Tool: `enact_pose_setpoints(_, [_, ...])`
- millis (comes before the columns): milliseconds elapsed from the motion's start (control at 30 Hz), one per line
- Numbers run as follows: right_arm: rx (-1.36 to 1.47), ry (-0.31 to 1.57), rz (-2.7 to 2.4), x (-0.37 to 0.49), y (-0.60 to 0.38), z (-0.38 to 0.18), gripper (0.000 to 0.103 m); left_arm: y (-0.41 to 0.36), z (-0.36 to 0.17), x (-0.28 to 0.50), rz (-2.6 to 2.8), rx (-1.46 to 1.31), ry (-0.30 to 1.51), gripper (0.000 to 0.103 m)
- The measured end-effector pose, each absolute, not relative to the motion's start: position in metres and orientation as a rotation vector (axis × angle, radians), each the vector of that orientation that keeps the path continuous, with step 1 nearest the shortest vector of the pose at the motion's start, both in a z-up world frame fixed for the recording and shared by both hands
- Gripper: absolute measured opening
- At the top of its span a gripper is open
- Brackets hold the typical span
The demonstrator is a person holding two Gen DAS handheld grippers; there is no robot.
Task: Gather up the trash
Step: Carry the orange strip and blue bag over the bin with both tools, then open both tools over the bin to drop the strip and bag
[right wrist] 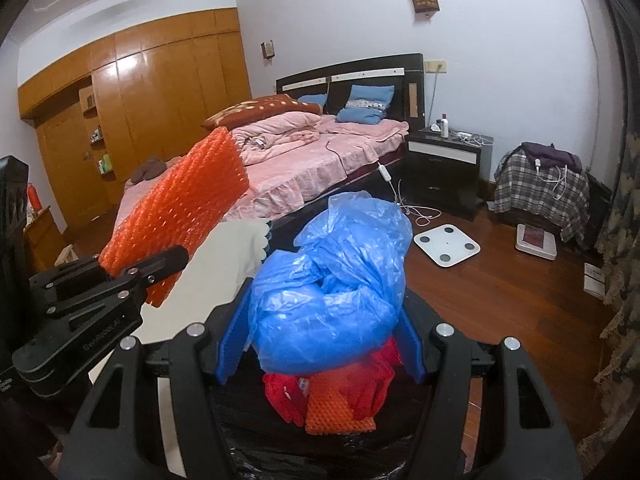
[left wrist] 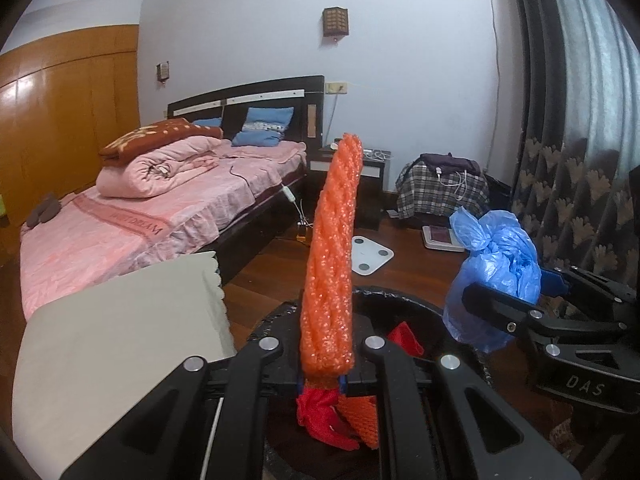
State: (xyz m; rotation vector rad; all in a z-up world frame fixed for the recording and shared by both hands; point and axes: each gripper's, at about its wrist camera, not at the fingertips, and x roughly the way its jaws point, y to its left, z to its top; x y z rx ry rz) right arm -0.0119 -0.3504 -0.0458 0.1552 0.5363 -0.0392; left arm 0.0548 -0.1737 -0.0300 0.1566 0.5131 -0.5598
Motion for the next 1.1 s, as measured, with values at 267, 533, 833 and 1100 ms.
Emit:
enact_pose_setpoints(267, [0.163,0.565,-0.058,-0.005,-0.356,-0.056,0.062,-0.187,-0.047,0.067,-0.582,0.172,0.549,0.011])
enact_pose_setpoints(533, [0.169,0.590,-0.066,0.008,-0.363,-0.068,0.062,-0.193,-0.063,0.079,-0.584,0.182,0.582,0.011])
enact_pose_setpoints(833, [0.180,0.622,-0.084,0.025,-0.373,-0.089,0.078,-0.203,-0.078,0.094,-0.607,0.173,0.633,0.047])
enact_pose_setpoints(1100, [0.190,0.633,-0.126,0.024,-0.379,-0.096,0.094,-0.180,-0.075,0.101,-0.561,0.143,0.635,0.077])
